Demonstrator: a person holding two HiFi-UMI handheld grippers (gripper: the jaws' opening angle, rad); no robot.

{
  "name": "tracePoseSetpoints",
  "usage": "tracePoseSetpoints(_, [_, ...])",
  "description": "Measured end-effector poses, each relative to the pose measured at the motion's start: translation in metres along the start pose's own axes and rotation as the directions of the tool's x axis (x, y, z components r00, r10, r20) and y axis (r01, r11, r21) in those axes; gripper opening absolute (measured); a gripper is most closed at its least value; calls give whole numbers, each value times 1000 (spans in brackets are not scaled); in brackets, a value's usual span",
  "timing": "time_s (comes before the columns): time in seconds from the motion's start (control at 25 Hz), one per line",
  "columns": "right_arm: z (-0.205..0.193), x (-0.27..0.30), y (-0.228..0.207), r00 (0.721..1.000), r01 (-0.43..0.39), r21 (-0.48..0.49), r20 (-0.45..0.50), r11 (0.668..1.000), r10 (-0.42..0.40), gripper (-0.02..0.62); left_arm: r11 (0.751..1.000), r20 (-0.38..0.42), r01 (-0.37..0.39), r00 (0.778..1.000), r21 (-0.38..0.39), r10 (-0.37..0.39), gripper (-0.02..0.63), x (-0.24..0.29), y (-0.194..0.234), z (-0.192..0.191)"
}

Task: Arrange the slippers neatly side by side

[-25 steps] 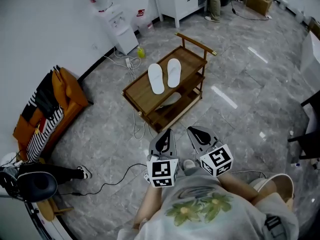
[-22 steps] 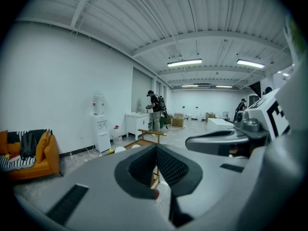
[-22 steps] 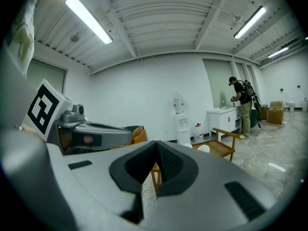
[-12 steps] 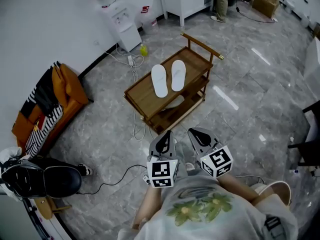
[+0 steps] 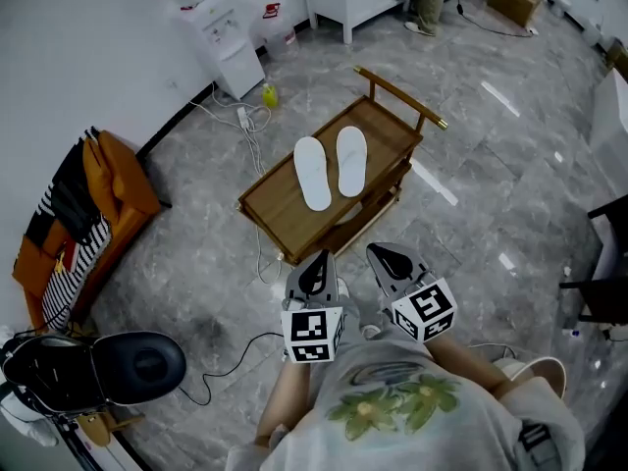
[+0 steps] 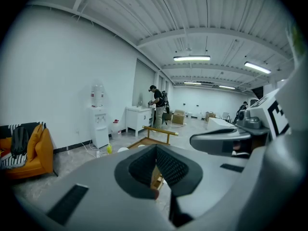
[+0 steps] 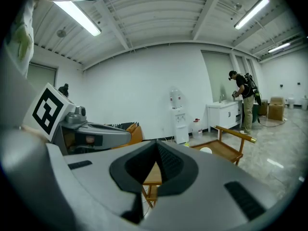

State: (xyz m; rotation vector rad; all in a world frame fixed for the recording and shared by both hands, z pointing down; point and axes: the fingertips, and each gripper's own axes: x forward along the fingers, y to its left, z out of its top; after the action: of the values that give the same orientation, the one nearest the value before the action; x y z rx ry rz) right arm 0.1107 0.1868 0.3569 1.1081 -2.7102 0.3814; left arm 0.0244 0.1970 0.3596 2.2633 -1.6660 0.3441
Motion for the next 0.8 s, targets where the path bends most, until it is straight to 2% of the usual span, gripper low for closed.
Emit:
tracePoseSetpoints(0.28, [16,47,-10,1000,0,17,-9,1000,0,6,1000,-14,8,1000,-12,-8,17,29,35,14])
tracePoseSetpoints(0.8, [17,92,-21,998,45,46,-41,998,-43,6,998,-25,63,998,6,-63,16,62,72,23])
